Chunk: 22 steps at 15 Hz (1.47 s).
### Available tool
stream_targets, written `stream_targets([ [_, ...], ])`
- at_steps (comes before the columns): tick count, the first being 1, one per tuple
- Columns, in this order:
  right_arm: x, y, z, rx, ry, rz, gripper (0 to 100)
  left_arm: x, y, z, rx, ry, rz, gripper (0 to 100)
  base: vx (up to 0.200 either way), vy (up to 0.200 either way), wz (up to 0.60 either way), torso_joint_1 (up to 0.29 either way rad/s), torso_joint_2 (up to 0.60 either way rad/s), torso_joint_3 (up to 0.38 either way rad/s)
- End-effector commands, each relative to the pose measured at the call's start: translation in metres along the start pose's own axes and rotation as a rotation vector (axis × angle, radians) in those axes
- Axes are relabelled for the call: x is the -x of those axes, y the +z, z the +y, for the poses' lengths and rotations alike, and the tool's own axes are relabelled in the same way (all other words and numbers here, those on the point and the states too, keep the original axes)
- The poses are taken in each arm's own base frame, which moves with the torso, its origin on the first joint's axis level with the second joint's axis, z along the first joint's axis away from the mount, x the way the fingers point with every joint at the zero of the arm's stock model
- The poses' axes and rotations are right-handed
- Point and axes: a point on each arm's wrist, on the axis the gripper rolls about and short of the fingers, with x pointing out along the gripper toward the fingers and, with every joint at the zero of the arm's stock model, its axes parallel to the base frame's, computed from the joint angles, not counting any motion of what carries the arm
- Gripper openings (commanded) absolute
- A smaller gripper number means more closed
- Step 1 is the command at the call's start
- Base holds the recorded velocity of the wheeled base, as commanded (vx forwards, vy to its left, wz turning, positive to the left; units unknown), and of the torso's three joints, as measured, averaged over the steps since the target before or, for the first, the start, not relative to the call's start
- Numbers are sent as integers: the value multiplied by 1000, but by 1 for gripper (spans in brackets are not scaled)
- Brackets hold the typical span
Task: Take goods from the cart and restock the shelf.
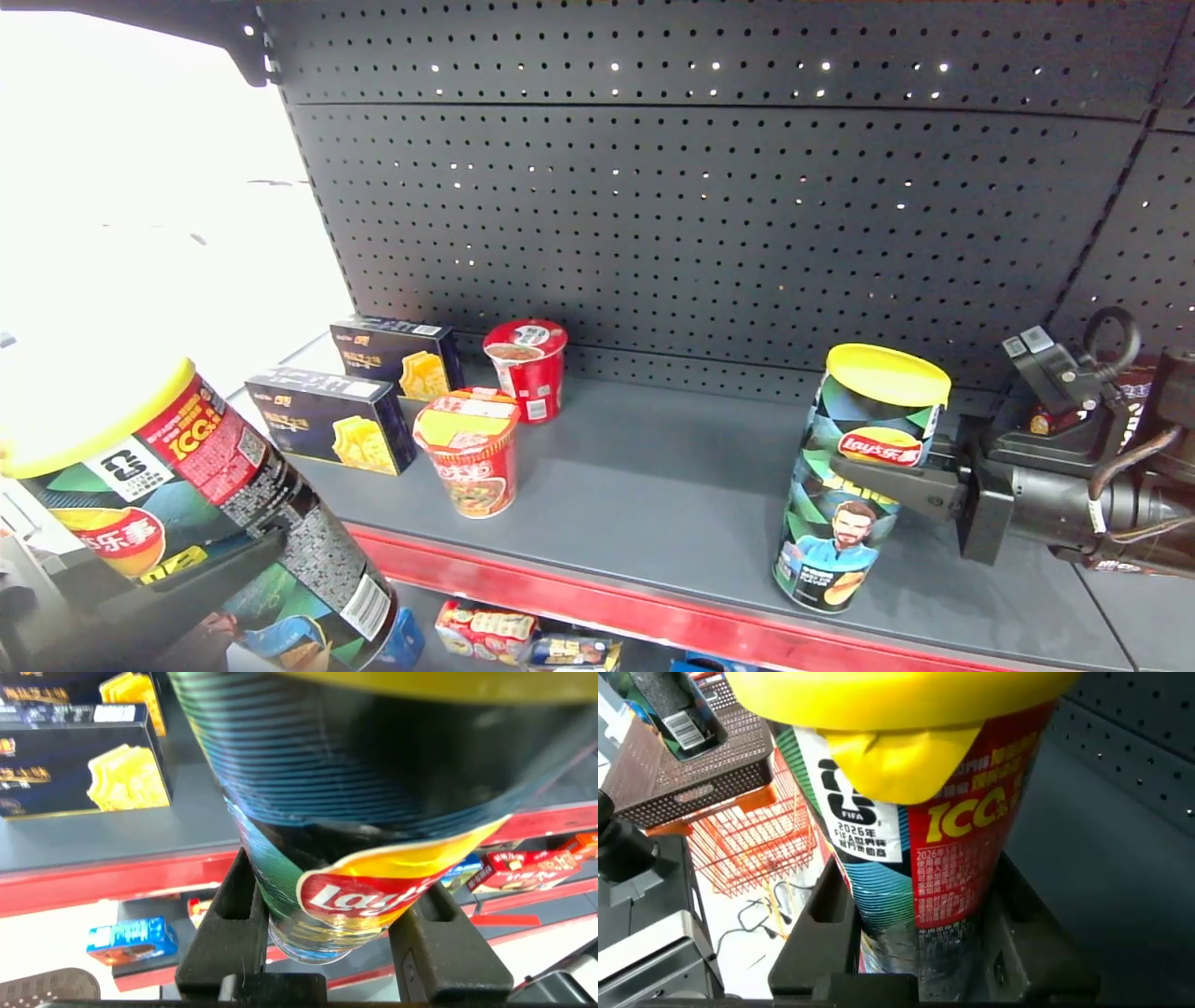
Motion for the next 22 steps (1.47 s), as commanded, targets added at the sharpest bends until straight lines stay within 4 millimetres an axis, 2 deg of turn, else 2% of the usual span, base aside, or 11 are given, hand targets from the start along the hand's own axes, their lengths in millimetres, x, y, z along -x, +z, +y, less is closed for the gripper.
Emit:
stream_targets([
  [1, -4, -2, -3, -9, 3, 10, 0, 0, -1, 0, 1, 0, 3, 0, 0, 0, 0, 0, 0, 0],
  [7, -11, -6, -10, -14, 1, 14, 0, 0, -1, 0, 1, -1, 3, 0, 0, 0, 0, 0, 0, 0],
  [16, -5, -11, -10, -23, 3, 24, 0, 0, -1, 0, 3, 2, 3, 0, 0, 0, 0, 0, 0, 0],
  [17, -4, -13, -10, -12, 0, 28, 100, 0, -1, 0, 2, 0, 1, 0, 0, 0, 0, 0, 0, 0],
  [22, 2, -14, -7, -15, -6, 28, 100, 1, -1, 0, 2, 3, -2, 0, 0, 0, 0, 0, 0, 0],
])
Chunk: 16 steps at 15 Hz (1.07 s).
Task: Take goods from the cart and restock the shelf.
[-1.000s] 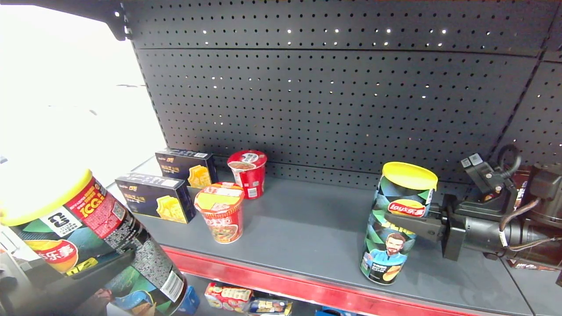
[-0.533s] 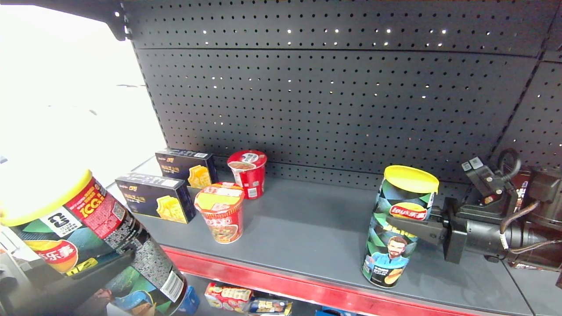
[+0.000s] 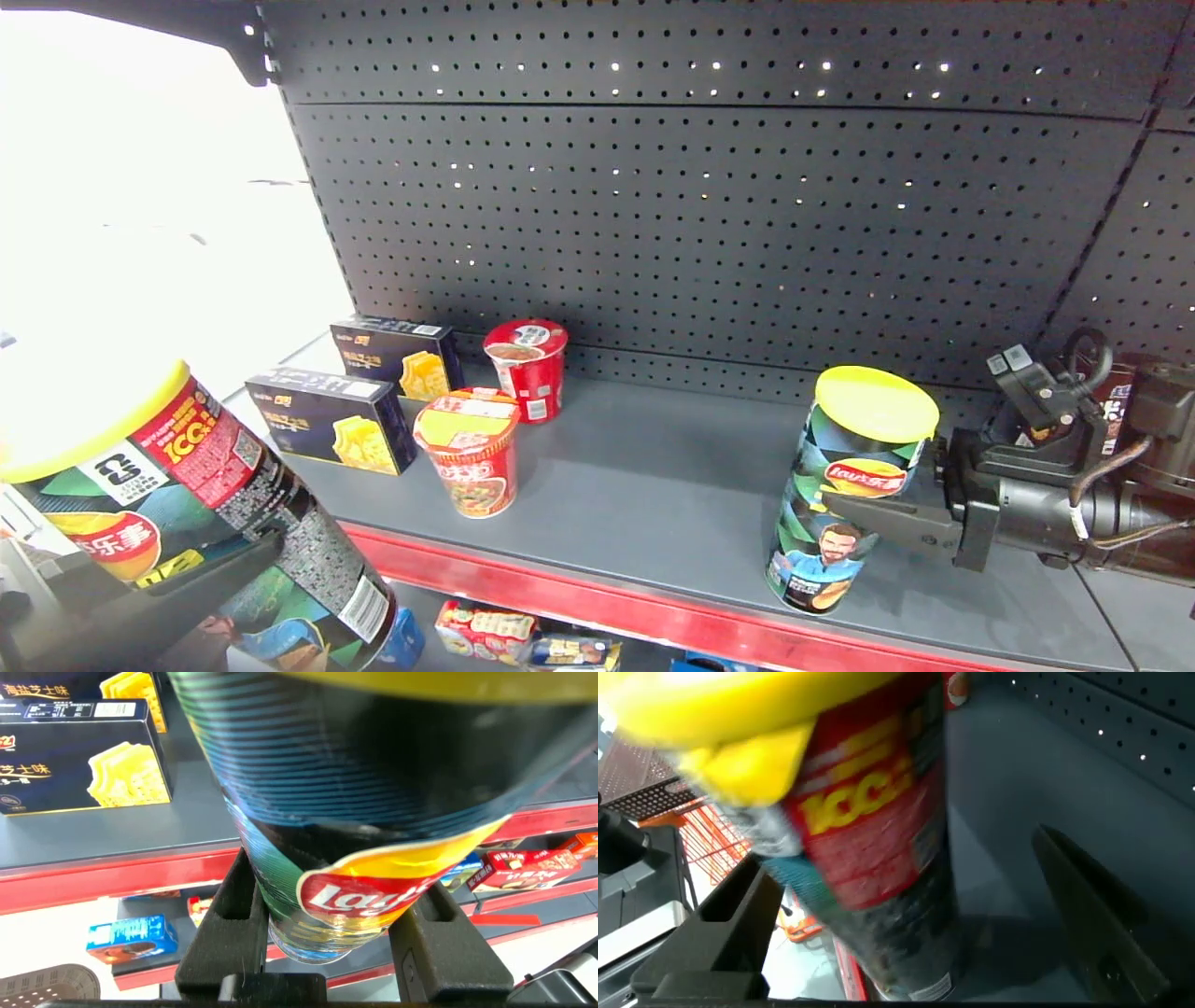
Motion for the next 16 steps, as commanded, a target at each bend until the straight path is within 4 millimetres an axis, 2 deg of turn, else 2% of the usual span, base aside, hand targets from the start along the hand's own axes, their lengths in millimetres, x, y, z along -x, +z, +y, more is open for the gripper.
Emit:
stream_targets([
  [1, 3, -1, 3, 0, 0, 0, 100, 0, 0, 0, 0, -1, -1, 0, 0, 0, 0, 0, 0, 0],
  [4, 13, -1, 9, 8, -13, -10, 100, 1, 0, 0, 0, 1, -3, 0, 0, 0, 0, 0, 0, 0],
  [6, 26, 2, 22, 25, -5, -28, 100, 2, 0, 0, 0, -1, -11, 0, 0, 0, 0, 0, 0, 0],
  [12, 56, -13, 32, 4, -94, -27, 100, 4, 0, -1, -2, -5, -18, 0, 0, 0, 0, 0, 0, 0],
  [16, 72, -3, 49, 67, -108, -87, 100, 7, -2, 0, -2, -3, -20, 0, 0, 0, 0, 0, 0, 0],
])
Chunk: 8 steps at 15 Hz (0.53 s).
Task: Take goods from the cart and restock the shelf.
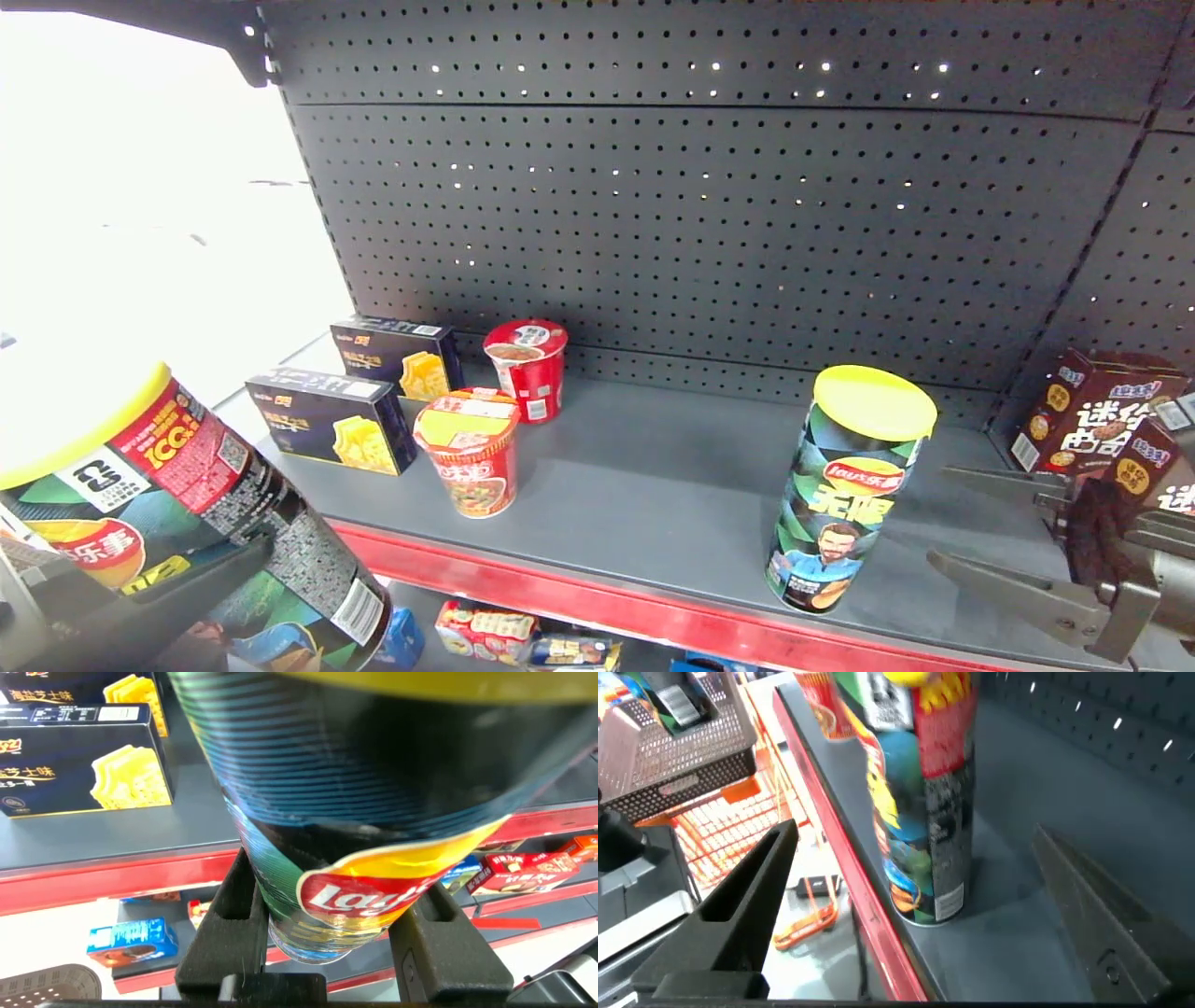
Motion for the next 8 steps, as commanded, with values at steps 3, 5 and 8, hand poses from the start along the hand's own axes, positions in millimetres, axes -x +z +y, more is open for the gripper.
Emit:
stream_targets([
  [3, 28, 10, 26, 72, -31, -71, 100, 8, -8, 0, 6, 2, -12, 0, 0, 0, 0, 0, 0, 0],
  [5, 42, 10, 35, 81, -68, -83, 100, 11, -9, 0, 20, 1, -23, 0, 0, 0, 0, 0, 0, 0],
  [8, 53, 14, 41, 100, -146, -107, 100, 11, -7, 0, 24, 0, -29, 0, 0, 0, 0, 0, 0, 0],
])
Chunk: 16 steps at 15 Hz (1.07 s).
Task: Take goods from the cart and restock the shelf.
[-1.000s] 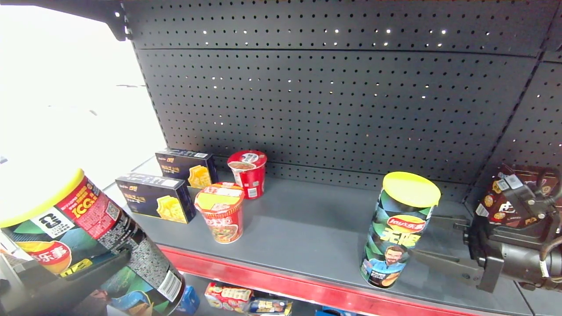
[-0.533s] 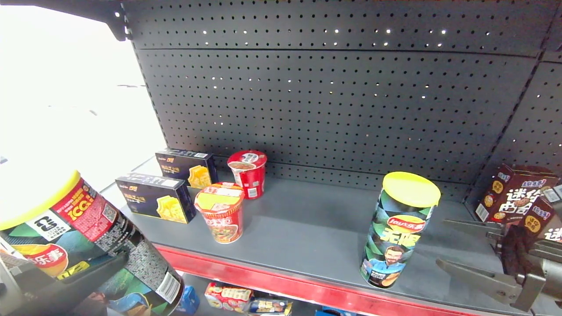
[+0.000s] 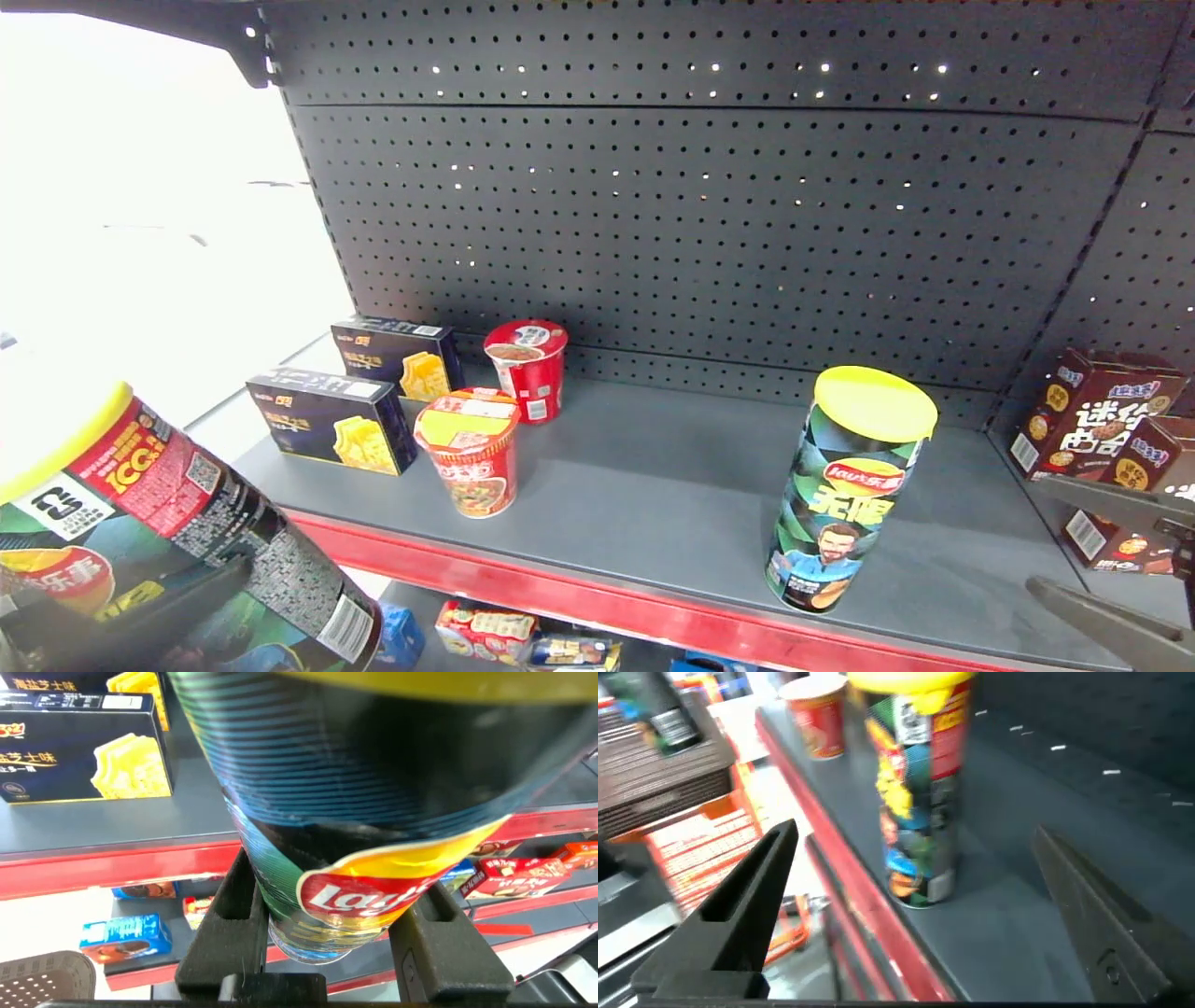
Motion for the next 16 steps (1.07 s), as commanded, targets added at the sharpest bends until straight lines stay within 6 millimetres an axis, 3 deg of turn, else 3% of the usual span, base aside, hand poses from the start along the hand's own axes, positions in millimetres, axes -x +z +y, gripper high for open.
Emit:
stream_targets([
  [1, 24, 9, 16, 73, -172, -86, 100, 2, 3, -1, -4, -2, -19, 0, 0, 0, 0, 0, 0, 0],
  [7, 74, -10, 54, 74, -600, -125, 100, 11, 10, -3, -83, -1, -77, 0, 0, 0, 0, 0, 0, 0],
  [10, 91, -23, 67, 75, -733, -149, 100, 17, 16, -4, -86, -3, -116, 0, 0, 0, 0, 0, 0, 0],
  [12, 99, -37, 74, 82, -786, -153, 100, 21, 13, -4, -86, 7, -124, 0, 0, 0, 0, 0, 0, 0],
  [14, 107, -75, 83, 109, -872, -116, 100, 31, 9, -4, -85, 11, -115, 0, 0, 0, 0, 0, 0, 0],
  [16, 107, -83, 80, 88, -935, -66, 100, 36, 8, -4, -85, 14, -119, 0, 0, 0, 0, 0, 0, 0],
])
